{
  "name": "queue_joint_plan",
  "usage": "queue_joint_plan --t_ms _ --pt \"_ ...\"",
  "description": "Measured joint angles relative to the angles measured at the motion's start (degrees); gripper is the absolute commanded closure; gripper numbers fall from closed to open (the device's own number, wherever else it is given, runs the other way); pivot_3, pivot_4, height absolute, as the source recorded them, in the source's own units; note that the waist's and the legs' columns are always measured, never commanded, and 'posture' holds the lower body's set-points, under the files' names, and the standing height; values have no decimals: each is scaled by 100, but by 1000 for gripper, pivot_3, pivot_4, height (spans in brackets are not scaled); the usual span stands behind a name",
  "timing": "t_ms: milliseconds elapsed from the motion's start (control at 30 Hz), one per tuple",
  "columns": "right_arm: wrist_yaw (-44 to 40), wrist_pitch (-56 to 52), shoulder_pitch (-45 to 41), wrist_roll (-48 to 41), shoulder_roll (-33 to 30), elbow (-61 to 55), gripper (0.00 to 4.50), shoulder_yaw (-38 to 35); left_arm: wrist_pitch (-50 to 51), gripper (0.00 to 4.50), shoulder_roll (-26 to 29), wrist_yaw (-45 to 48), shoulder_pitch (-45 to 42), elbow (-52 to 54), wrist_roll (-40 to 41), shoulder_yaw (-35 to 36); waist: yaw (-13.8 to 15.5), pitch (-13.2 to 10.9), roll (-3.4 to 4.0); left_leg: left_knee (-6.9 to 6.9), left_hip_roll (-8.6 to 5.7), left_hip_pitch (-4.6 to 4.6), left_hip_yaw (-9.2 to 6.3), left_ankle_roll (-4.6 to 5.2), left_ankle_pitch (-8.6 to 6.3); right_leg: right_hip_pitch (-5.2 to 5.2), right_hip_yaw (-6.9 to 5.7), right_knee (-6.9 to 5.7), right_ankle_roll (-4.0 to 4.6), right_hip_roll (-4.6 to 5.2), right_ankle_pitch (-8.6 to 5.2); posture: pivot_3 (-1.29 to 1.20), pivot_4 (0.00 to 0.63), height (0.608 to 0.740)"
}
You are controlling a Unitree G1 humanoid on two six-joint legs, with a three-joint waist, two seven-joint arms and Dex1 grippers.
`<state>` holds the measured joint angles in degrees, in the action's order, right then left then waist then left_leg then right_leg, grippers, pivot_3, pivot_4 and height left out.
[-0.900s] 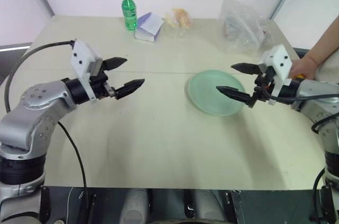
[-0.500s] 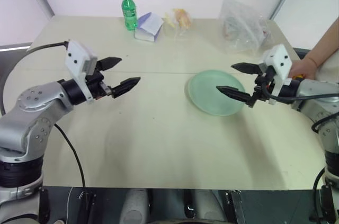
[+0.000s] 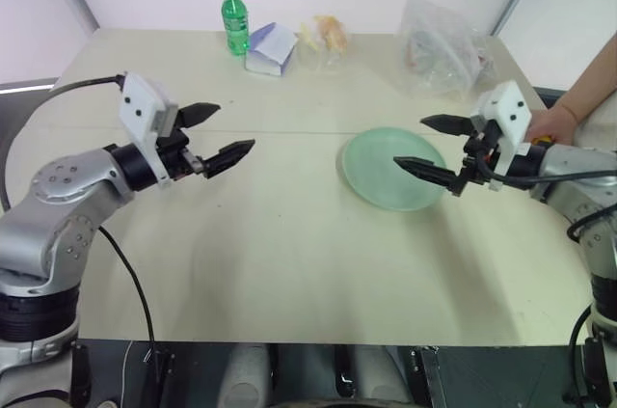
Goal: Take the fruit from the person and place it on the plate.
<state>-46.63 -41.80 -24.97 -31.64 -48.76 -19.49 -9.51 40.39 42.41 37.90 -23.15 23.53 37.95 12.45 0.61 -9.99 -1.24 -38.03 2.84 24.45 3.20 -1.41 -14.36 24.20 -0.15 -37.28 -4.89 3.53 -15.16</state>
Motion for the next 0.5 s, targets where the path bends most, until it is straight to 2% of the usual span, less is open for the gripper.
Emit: queue_joint_plan --t_ms 500 --pt "73 0 1 0 2 0 0 0 -131 24 -96 59 -141 -97 -127 -61 1 0 0 0 0 0 0 0 0 0 0 0 0 0 0 0 150 731"
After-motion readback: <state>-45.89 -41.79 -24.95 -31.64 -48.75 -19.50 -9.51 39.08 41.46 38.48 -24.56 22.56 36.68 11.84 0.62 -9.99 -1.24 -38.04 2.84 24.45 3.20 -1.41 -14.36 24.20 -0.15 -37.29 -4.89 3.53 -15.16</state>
